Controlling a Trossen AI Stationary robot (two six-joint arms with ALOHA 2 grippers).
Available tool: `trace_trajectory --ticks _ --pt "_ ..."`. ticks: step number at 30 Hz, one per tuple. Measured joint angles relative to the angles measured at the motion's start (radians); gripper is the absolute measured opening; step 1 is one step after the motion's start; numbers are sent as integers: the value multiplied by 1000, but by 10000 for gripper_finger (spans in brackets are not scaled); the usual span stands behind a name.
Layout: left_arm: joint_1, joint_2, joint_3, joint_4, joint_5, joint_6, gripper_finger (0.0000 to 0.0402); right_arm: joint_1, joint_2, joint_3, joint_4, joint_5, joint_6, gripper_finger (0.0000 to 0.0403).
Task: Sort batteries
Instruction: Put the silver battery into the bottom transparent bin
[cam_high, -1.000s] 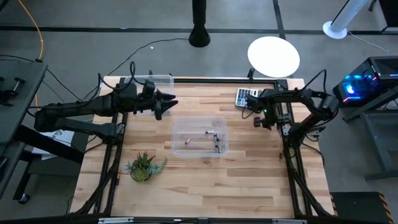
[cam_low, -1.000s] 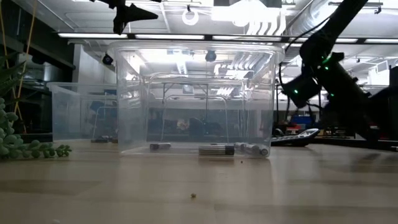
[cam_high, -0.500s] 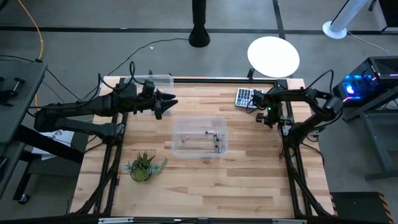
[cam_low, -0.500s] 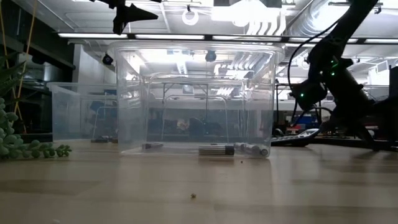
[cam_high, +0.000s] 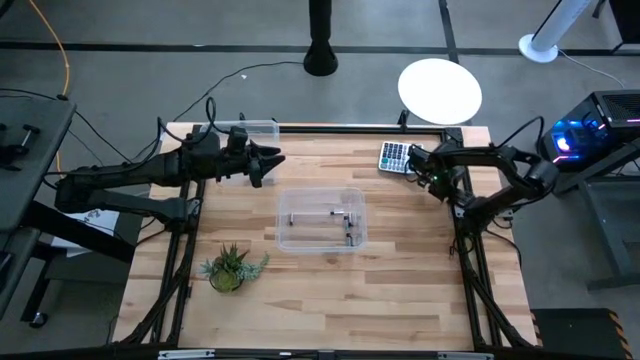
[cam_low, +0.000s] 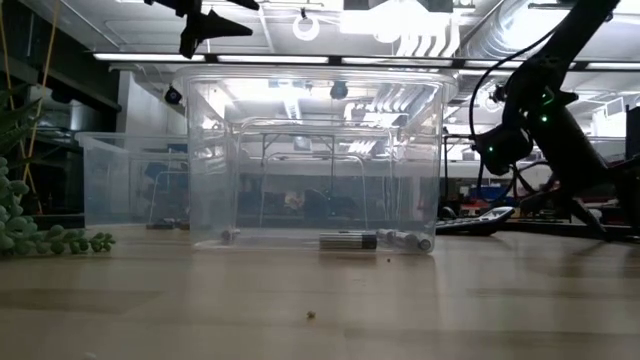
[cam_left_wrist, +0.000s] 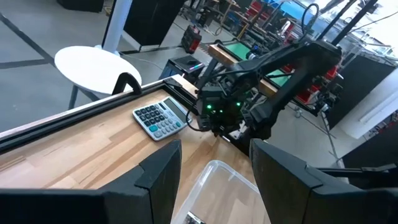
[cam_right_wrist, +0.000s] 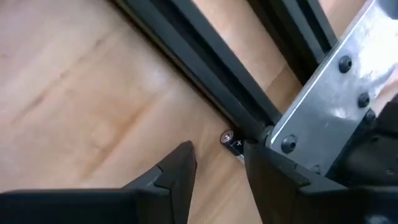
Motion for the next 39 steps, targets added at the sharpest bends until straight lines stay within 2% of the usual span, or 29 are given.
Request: trace_trajectory --ticks 5,10,12,14,17,19,21,24,26,33,39 --pt "15 0 0 1 -3 1 184 21 -51 -1 23 78 113 139" --pt "41 0 0 1 -4 3 184 56 -90 -5 74 173 407 139" --pt "50 0 0 1 -3 3 184 63 -109 -24 186 209 380 139" --pt "58 0 0 1 -3 9 184 60 -114 -53 355 187 270 140" --pt "71 0 0 2 -3 11 184 55 -121 -91 439 158 189 140" --pt "79 0 0 1 1 11 184 84 -135 -79 412 153 220 140" --pt "88 0 0 2 12 11 184 120 -166 -49 282 144 252 140" --pt "99 0 0 3 16 11 184 142 -220 0 107 215 248 140" --pt "104 1 0 3 14 16 184 139 -234 2 5 223 245 140" --pt "116 8 1 6 24 28 184 133 -217 -1 6 219 227 139" --pt "116 9 1 6 37 26 184 147 -111 -1 24 91 87 139"
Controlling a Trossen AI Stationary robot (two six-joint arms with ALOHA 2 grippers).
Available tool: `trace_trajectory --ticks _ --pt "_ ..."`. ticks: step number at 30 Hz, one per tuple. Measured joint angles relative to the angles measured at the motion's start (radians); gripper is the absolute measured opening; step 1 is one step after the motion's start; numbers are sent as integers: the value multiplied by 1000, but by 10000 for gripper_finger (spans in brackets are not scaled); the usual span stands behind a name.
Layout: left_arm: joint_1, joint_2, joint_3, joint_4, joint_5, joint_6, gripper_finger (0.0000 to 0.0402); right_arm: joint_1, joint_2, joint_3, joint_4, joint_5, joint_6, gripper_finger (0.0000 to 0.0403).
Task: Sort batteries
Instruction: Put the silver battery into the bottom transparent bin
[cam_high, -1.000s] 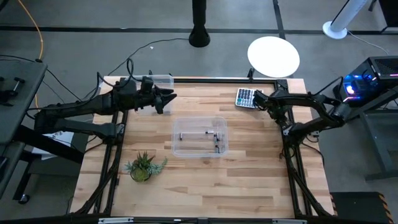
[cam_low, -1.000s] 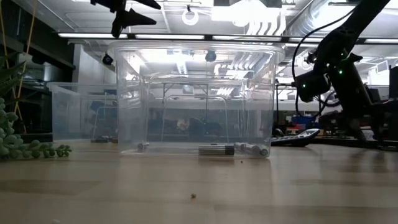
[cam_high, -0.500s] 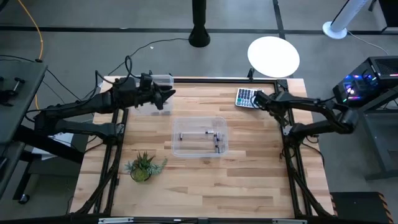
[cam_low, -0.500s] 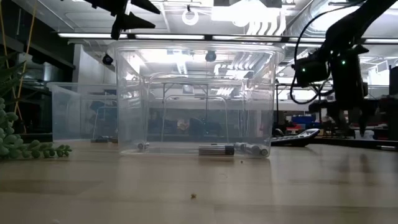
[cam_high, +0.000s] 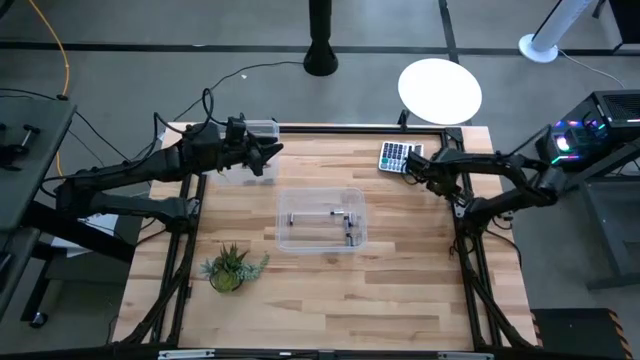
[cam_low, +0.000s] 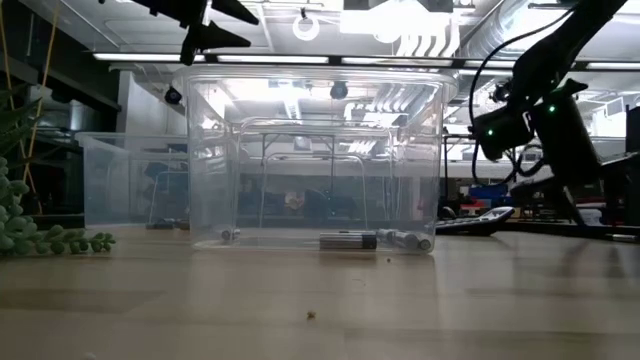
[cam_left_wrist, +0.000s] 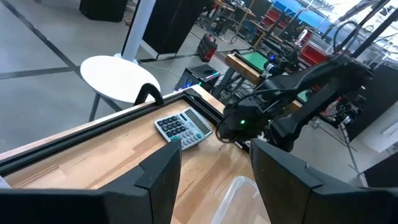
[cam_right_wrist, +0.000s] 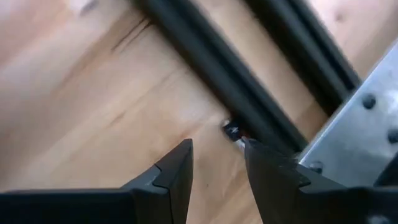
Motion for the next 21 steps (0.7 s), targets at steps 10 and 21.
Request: trace_trajectory --ticks 10,21 --pt "0 0 0 0 22 -15 184 32 85 1 25 64 -153 139" --pt "0 0 0 0 14 -16 184 -101 82 5 115 43 -494 139"
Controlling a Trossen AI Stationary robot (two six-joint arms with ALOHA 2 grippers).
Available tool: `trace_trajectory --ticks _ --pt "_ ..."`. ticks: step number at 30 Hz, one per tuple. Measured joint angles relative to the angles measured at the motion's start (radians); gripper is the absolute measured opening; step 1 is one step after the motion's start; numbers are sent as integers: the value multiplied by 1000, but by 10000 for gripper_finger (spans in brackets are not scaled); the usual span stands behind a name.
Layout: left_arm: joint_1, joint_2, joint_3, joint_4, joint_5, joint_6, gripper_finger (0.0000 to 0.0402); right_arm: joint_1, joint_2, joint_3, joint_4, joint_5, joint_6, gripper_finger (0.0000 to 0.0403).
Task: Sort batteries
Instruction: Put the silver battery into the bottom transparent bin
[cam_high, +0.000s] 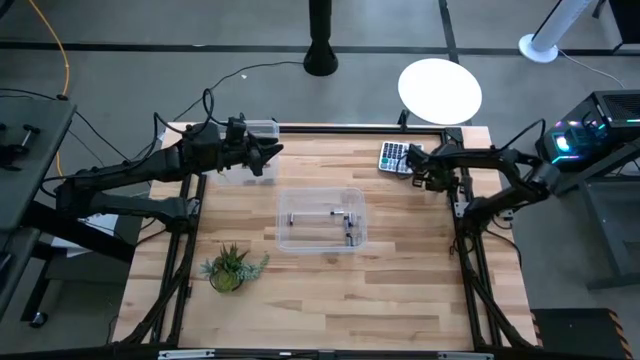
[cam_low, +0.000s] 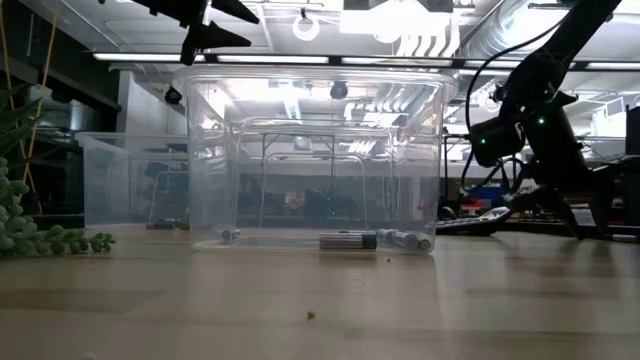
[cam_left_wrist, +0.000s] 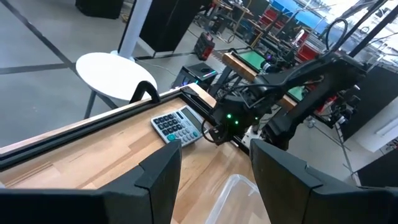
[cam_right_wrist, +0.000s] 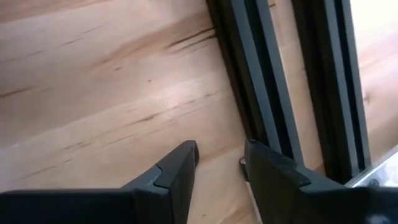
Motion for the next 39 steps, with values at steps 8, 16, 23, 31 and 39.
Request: trace_trajectory --ticks 8,16,23,31,39 --pt "0 0 0 0 -2 -29 184 -122 0 2 -14 -132 -190 139" --pt "0 0 0 -1 15 -78 184 -142 1 0 -95 -302 -232 139" --pt "-1 0 0 -1 92 -98 184 -22 3 -7 -165 -432 -219 139" --pt "-10 0 0 -9 94 -98 184 198 2 0 -36 -613 -131 139" --pt "-10 0 0 -10 94 -97 184 268 1 41 -196 -451 -42 139"
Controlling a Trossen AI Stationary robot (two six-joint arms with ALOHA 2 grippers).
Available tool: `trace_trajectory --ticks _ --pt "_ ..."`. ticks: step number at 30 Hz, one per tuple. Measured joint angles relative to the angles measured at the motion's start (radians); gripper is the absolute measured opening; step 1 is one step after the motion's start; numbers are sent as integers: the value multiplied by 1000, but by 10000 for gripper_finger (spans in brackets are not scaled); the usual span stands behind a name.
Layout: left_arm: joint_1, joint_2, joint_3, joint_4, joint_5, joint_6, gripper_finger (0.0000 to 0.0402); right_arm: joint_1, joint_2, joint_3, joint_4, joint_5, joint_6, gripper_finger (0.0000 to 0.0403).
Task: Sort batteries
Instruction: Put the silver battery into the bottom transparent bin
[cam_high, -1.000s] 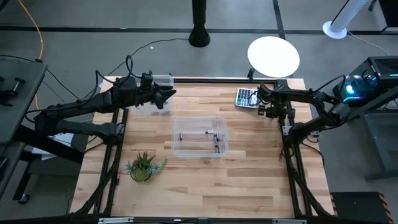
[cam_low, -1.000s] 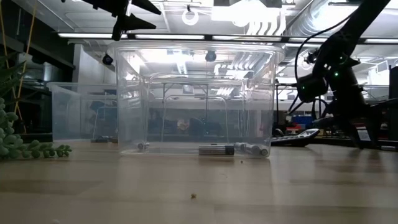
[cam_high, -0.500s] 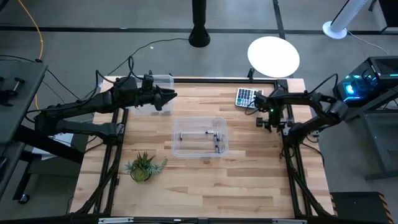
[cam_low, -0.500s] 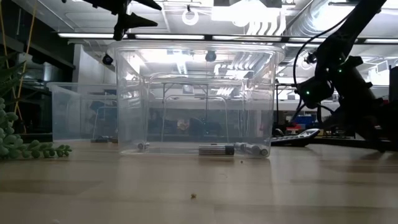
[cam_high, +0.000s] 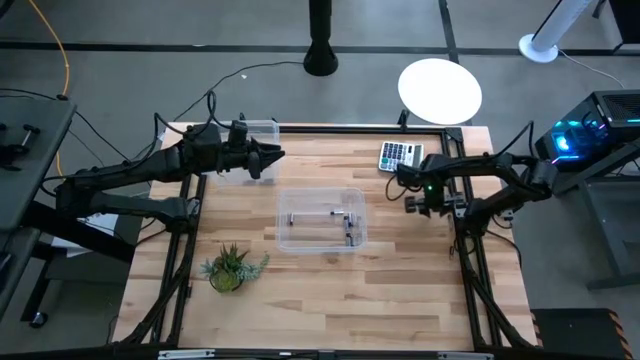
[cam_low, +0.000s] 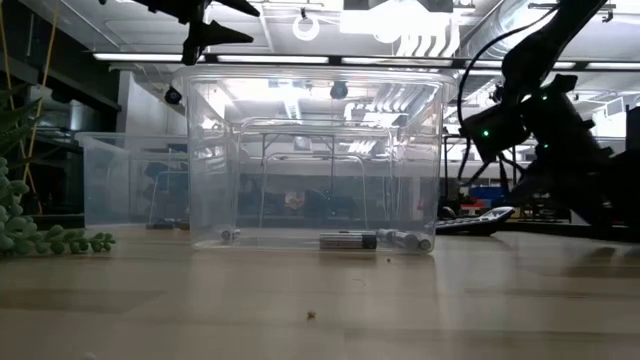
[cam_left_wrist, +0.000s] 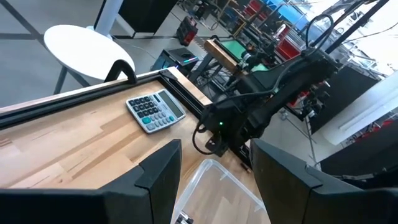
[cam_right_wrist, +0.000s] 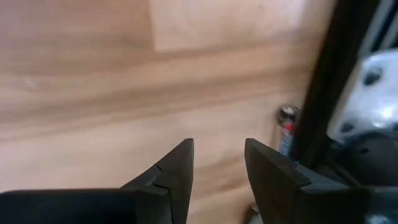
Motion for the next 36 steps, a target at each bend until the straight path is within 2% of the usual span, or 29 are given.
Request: trace_trajectory --ticks 6,10,14,18,23,28,33,36 --pt "0 0 0 1 1 -1 184 -21 29 2 11 108 92 139" --pt "0 0 0 1 13 -2 184 -33 84 7 8 120 117 139" --pt "0 0 0 2 16 2 184 -74 163 15 -23 15 -126 139" --pt "0 0 0 1 16 28 184 -83 191 42 -88 -78 -230 139" --pt "2 0 0 2 17 27 184 -97 201 117 -186 -70 -426 139" --pt "3 0 0 2 16 27 184 -163 206 150 -235 121 -334 139" --pt "3 0 0 2 16 27 184 -246 242 127 -228 39 -392 139" --pt "2 0 0 1 17 27 184 -262 286 130 -215 30 -428 139"
